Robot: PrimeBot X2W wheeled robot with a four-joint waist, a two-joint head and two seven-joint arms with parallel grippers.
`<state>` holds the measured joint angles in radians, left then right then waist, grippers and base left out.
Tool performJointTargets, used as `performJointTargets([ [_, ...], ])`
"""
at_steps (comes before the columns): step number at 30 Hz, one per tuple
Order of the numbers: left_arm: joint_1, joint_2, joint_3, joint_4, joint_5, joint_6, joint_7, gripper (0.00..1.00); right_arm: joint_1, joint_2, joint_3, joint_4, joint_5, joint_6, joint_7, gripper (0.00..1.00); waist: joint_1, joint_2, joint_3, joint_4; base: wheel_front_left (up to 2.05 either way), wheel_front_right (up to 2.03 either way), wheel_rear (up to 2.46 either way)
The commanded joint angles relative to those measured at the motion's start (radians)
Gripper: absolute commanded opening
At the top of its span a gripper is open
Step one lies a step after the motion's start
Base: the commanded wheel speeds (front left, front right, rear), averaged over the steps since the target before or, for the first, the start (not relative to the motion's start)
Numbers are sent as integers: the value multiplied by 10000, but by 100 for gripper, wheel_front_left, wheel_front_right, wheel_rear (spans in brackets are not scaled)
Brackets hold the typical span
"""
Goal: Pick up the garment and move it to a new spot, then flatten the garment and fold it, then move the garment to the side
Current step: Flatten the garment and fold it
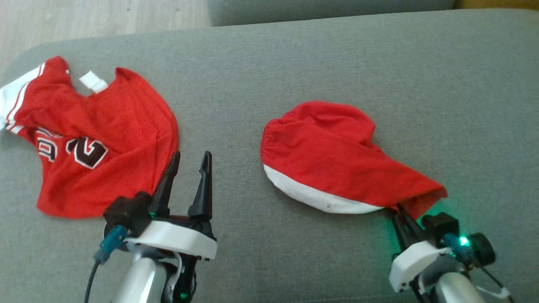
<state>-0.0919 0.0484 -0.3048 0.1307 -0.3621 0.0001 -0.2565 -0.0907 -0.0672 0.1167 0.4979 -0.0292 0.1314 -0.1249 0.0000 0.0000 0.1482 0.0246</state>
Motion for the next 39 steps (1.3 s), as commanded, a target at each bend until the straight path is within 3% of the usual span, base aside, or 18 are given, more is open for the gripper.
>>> performJointTargets([
  [1,-399,18,380,-315,73,2,-53,100,-162,-210,70,-379,-40,-7,-147,0,0,0,-51,-91,0,0,0],
  [13,-442,18,242,-341,-102,58,-53,100,222,-1631,-1550,-2439,-45,-7,775,0,0,0,-266,-233,0,0,0],
  [19,-436,18,210,-373,-165,78,-53,100,135,-1915,-1925,-3242,-61,-7,1145,0,0,0,-251,-65,0,0,0],
  [28,-394,18,222,-352,-210,103,-53,100,-914,-2221,-807,-4366,79,-7,1503,0,0,0,-333,25,0,0,0],
  [39,-362,18,124,-301,-250,120,-53,100,-4432,-2537,1440,-5004,905,-7,2254,0,0,0,-605,255,0,0,0],
])
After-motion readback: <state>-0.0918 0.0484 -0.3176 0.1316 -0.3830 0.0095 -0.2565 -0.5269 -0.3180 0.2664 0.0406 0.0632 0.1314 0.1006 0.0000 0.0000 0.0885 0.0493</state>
